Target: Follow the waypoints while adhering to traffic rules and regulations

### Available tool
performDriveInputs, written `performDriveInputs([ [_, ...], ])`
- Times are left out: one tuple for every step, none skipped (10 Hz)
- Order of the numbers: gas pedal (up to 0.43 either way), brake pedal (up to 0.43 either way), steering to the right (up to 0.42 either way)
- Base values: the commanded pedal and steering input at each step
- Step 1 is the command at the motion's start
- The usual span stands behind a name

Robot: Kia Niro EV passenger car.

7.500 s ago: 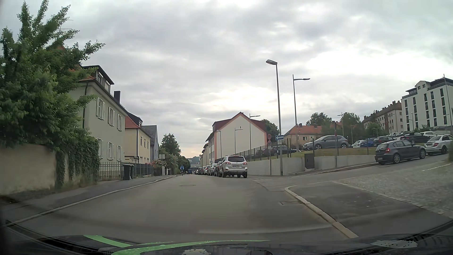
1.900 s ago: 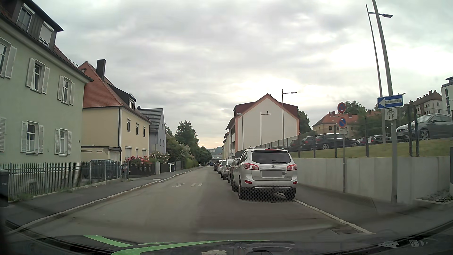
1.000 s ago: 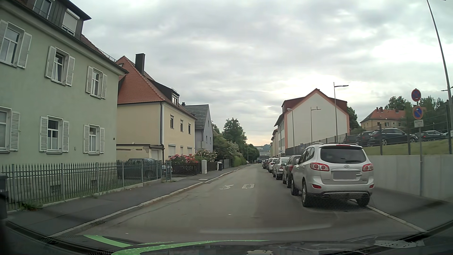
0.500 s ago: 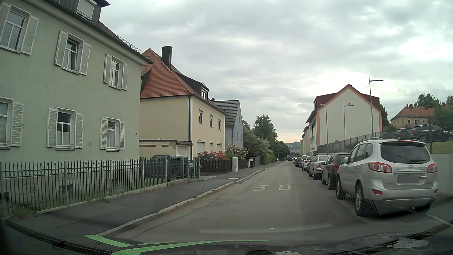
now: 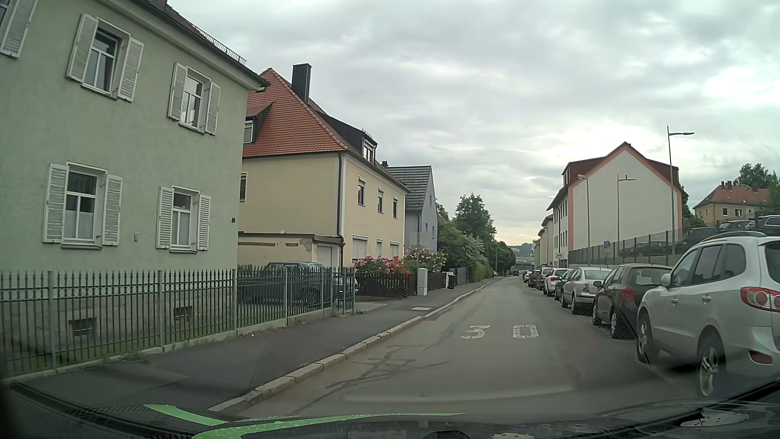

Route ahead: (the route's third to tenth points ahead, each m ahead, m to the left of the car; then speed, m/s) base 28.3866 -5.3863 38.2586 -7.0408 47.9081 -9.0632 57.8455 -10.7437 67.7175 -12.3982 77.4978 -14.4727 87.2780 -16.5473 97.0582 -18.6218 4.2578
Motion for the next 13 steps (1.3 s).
performDriveInputs([
  [0.28, 0.0, 0.096],
  [0.28, 0.0, 0.116],
  [0.28, 0.0, 0.125],
  [0.28, 0.0, 0.133],
  [0.28, 0.0, 0.134],
  [0.28, 0.0, 0.133],
  [0.28, 0.0, 0.129],
  [0.28, 0.0, 0.124],
  [0.28, 0.0, 0.113],
  [0.28, 0.0, 0.098],
  [0.28, 0.0, 0.086],
  [0.28, 0.0, 0.079],
  [0.28, 0.0, 0.07],
])
